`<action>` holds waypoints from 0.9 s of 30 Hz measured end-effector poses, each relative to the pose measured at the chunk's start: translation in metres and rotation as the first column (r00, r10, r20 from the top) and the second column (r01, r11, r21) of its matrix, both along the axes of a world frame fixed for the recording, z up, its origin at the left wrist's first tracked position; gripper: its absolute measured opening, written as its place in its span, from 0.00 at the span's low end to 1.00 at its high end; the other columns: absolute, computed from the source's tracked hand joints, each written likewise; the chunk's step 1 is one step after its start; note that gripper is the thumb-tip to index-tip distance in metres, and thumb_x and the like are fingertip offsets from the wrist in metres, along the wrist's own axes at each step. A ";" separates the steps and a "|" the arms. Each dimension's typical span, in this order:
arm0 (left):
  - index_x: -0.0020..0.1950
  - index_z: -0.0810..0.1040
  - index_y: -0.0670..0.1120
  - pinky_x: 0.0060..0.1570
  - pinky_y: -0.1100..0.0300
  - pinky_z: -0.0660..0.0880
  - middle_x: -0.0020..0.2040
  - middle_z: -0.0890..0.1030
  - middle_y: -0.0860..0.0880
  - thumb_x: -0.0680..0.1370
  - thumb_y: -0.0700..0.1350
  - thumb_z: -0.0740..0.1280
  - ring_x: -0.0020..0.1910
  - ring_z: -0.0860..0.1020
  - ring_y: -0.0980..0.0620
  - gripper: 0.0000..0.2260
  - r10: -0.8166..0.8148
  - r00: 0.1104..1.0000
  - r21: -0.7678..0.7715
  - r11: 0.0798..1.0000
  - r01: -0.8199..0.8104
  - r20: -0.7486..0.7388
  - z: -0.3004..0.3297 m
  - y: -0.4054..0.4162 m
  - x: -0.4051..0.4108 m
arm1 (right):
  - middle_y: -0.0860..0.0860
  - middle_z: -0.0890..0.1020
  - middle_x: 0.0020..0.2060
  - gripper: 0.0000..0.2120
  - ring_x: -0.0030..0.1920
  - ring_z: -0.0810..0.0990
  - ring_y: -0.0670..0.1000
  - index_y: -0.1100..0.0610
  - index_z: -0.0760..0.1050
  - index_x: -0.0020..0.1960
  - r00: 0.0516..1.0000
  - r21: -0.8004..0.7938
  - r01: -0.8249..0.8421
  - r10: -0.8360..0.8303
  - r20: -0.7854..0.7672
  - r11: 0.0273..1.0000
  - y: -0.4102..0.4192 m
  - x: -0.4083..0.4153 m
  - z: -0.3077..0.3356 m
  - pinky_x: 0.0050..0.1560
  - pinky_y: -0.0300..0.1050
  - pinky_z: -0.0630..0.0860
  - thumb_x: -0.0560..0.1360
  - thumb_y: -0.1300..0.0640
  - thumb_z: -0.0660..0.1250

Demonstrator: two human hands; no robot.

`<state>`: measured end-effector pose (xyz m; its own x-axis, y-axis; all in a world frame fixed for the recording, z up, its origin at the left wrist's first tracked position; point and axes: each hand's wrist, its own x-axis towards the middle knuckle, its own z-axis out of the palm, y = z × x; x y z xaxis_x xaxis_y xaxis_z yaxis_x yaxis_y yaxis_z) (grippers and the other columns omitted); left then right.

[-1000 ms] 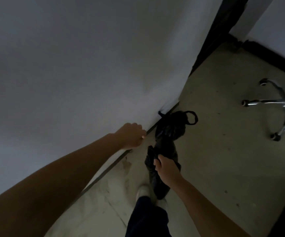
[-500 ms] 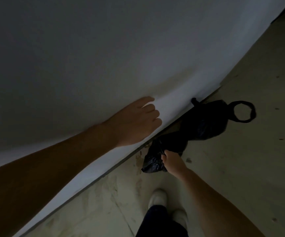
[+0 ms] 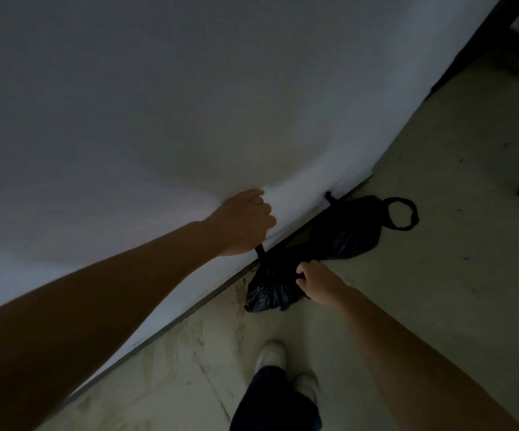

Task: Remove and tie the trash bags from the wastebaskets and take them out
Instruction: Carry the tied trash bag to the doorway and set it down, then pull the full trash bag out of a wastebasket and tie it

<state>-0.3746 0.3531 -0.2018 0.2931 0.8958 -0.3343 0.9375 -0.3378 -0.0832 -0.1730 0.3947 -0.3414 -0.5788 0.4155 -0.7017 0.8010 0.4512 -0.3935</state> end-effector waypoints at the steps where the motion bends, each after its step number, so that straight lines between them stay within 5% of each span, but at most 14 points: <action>1: 0.56 0.77 0.45 0.66 0.59 0.58 0.52 0.79 0.47 0.80 0.42 0.54 0.54 0.76 0.48 0.14 0.086 0.996 -0.099 0.991 -0.085 0.005 0.010 0.004 0.006 | 0.59 0.70 0.62 0.15 0.57 0.73 0.59 0.59 0.67 0.65 0.998 0.029 -0.053 0.052 0.025 0.998 0.009 0.004 0.023 0.55 0.52 0.73 0.81 0.53 0.55; 4: 0.62 0.73 0.45 0.57 0.56 0.67 0.59 0.74 0.45 0.81 0.43 0.53 0.58 0.72 0.46 0.13 0.282 0.957 -0.245 0.935 -0.257 0.072 0.049 0.010 0.023 | 0.60 0.71 0.60 0.15 0.56 0.72 0.60 0.60 0.67 0.63 0.984 0.096 -0.151 0.140 0.107 0.984 0.032 0.015 0.095 0.56 0.54 0.73 0.81 0.53 0.54; 15: 0.65 0.71 0.45 0.62 0.54 0.67 0.64 0.73 0.43 0.80 0.43 0.56 0.64 0.70 0.45 0.15 0.651 0.670 -0.308 0.759 -0.574 0.357 0.165 -0.033 0.062 | 0.57 0.72 0.55 0.12 0.53 0.73 0.58 0.58 0.68 0.59 0.987 0.356 -0.159 0.150 0.053 0.921 0.019 0.019 0.300 0.47 0.50 0.69 0.81 0.52 0.53; 20: 0.64 0.71 0.42 0.62 0.53 0.68 0.64 0.73 0.41 0.81 0.44 0.54 0.63 0.71 0.44 0.15 0.768 0.514 -0.368 0.636 -0.678 0.381 0.183 -0.098 0.065 | 0.55 0.67 0.44 0.08 0.34 0.62 0.49 0.54 0.63 0.46 0.956 0.354 -0.293 0.278 0.094 0.888 -0.015 0.000 0.328 0.43 0.47 0.65 0.81 0.52 0.53; 23: 0.65 0.71 0.42 0.63 0.54 0.68 0.64 0.73 0.41 0.81 0.44 0.54 0.64 0.71 0.45 0.16 0.841 0.399 -0.408 0.530 -0.744 0.364 0.189 -0.143 0.065 | 0.56 0.72 0.49 0.11 0.46 0.73 0.55 0.56 0.69 0.54 0.914 0.329 -0.405 0.387 0.123 0.853 -0.041 -0.020 0.338 0.47 0.51 0.68 0.81 0.52 0.51; 27: 0.65 0.72 0.43 0.63 0.53 0.70 0.64 0.74 0.42 0.79 0.44 0.56 0.63 0.72 0.44 0.15 0.914 0.216 -0.428 0.357 -0.830 0.344 0.189 -0.203 0.064 | 0.59 0.71 0.61 0.17 0.59 0.72 0.59 0.60 0.65 0.65 0.830 0.325 -0.548 0.550 0.092 0.771 -0.084 -0.048 0.347 0.58 0.53 0.69 0.81 0.53 0.50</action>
<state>-0.3108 0.1501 -0.0127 -0.5087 0.6525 -0.5617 0.5257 0.7520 0.3976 -0.2205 0.3109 0.0054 -0.7836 0.2265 -0.5785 0.3750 0.9148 -0.1498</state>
